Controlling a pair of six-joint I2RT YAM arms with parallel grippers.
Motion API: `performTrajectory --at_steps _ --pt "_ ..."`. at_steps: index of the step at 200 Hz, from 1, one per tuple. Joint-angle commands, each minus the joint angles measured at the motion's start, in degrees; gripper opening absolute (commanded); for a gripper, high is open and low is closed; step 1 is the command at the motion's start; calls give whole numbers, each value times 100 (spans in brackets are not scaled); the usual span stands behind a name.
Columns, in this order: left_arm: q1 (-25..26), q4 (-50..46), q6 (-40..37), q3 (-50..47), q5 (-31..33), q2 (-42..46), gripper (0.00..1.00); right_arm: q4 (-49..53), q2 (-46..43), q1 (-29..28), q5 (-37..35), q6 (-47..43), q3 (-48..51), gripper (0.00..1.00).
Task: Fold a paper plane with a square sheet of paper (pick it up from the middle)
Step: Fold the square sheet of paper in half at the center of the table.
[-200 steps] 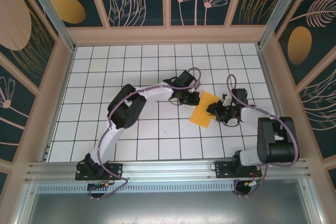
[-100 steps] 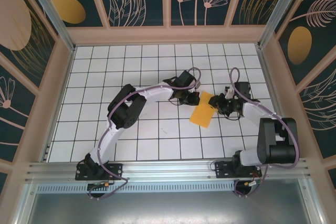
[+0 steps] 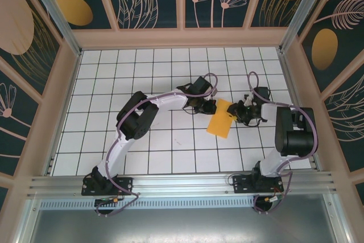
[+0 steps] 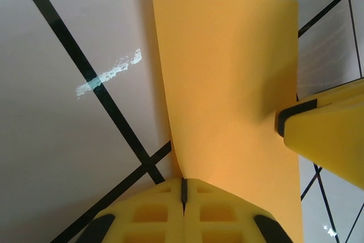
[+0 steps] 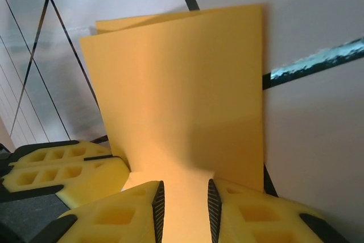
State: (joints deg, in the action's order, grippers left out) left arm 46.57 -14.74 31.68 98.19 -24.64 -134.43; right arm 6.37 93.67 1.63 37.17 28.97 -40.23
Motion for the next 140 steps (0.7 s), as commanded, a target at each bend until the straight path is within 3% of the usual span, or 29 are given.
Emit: performTrajectory --at_steps 1,73,111,140 --pt "27 -302 -84 -237 487 -426 1 209 -441 102 10 -180 -418 32" --pt "29 -288 -44 -208 452 -426 1 51 413 436 204 -340 -806 31" --pt "23 -291 -40 -221 436 -435 1 199 938 472 -304 -390 -871 30" --pt "25 -301 -46 -215 443 -426 1 331 720 468 -122 -461 -1012 30"
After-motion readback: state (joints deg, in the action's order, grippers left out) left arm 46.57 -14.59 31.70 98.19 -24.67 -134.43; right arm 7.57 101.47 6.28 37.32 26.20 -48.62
